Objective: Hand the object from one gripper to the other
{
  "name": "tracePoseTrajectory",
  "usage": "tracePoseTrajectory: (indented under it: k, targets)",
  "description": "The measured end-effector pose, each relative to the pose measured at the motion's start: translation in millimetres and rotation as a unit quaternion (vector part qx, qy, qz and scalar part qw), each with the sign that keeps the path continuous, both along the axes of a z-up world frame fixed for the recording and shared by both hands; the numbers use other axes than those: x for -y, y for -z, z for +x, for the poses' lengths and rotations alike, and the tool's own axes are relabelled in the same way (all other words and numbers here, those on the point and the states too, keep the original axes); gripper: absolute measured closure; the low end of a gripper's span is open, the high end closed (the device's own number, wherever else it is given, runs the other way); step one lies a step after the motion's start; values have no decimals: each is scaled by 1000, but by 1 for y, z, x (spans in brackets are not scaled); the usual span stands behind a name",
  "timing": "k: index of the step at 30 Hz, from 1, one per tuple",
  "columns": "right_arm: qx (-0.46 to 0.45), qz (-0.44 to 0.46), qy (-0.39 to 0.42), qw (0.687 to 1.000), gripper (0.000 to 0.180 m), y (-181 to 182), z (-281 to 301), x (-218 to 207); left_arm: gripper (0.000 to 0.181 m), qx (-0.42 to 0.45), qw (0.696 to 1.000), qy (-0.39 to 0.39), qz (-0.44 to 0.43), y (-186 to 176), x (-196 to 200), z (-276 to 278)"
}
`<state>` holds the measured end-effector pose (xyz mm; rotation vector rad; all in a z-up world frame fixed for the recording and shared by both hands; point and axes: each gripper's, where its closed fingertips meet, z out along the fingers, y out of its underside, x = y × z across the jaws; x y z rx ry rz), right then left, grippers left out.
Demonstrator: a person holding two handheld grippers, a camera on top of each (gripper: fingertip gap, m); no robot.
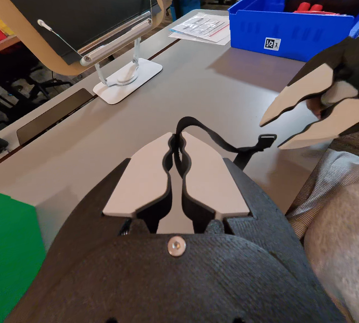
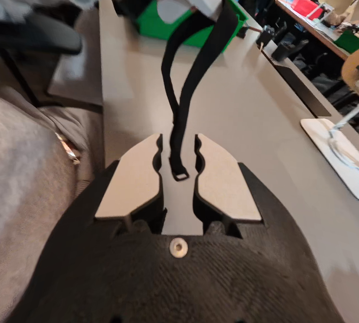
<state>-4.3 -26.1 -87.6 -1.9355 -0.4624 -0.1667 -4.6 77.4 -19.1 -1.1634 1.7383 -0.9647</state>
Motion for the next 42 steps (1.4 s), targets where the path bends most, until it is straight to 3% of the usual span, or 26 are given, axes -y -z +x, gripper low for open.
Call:
tracePoseTrajectory:
  k: [4,5,8,12,14,17,22,31,37,42]
  targets:
    - [27,-32,-6,999,134,14,-4,-2,178,-3,999,9,-49,-3,4,-2]
    - [31,-38,-7,999,136,16,-6,-2,178,-4,998,14,-62,-3,5,-2]
    - [77,-46,6,996,168,19,-3,-2,178,-3,996,20,-86,-5,7,-3]
    - [89,-40,10,995,171,18,-2,-3,174,4,996,16,-87,-5,3,-2]
    - [75,-34,11,997,171,15,-2,-2,163,21,994,21,-102,-9,3,-2]
    - [27,-19,17,999,172,8,3,-1,133,56,987,22,-148,-19,0,-1]
    - [-117,27,18,993,172,-12,14,2,110,114,957,21,-266,-34,-17,-1]
    - [-283,69,13,957,173,-29,30,9,114,60,944,86,-314,1,13,10]
    - [-342,97,-15,935,172,-42,27,11,124,13,903,102,-417,32,22,18]
    - [-352,101,-29,930,172,-46,24,13,125,12,874,88,-477,39,8,22]
